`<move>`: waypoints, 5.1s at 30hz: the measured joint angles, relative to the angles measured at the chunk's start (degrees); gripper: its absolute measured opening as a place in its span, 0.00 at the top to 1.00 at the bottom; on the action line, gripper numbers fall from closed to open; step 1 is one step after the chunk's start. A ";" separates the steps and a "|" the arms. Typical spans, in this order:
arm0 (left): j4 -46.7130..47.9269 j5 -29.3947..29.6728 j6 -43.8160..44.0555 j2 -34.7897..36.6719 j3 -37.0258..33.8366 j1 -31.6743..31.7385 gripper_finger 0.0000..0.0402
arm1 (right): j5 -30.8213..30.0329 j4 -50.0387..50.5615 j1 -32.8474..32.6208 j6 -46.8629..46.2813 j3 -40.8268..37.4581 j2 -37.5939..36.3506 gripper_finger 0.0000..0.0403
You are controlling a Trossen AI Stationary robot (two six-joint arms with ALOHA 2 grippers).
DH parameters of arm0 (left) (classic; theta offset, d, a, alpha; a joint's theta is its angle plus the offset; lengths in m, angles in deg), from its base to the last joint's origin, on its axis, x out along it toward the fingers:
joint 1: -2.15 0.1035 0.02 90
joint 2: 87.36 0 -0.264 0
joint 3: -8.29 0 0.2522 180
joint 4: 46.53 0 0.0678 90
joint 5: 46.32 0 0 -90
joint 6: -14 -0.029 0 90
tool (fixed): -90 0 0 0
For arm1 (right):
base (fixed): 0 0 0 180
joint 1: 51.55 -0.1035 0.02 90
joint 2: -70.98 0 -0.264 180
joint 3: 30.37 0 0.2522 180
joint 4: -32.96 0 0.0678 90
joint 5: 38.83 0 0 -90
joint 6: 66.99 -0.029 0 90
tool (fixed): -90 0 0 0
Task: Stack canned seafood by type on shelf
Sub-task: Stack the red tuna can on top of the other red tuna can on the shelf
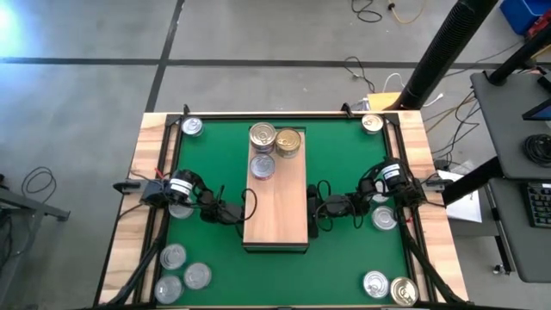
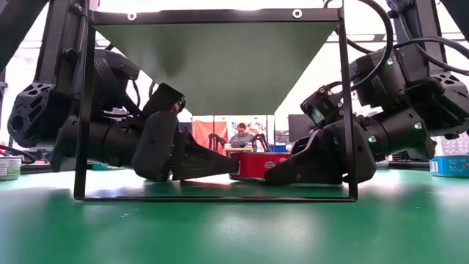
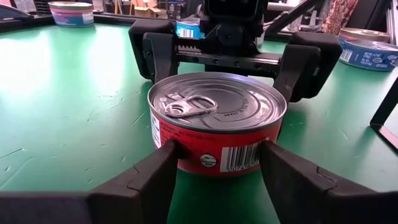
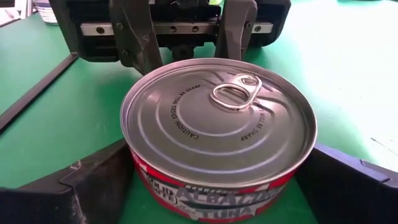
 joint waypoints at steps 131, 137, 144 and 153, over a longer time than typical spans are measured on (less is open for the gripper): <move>92.23 -3.70 -11.96 84.92 10.34 11.90 0.26 | -14.40 83.46 7.34 4.87 41.75 -29.32 0.08; 83.65 -5.12 -18.05 82.81 9.86 13.85 0.26 | -14.38 82.54 7.41 4.59 41.74 -28.65 0.08; 80.29 -10.19 -18.81 78.52 9.54 14.46 0.26 | -12.92 78.64 7.50 3.31 42.01 -27.33 0.08; 77.55 -6.71 -22.44 72.96 10.31 15.28 0.26 | -12.89 75.28 8.46 -0.72 42.56 -25.14 0.08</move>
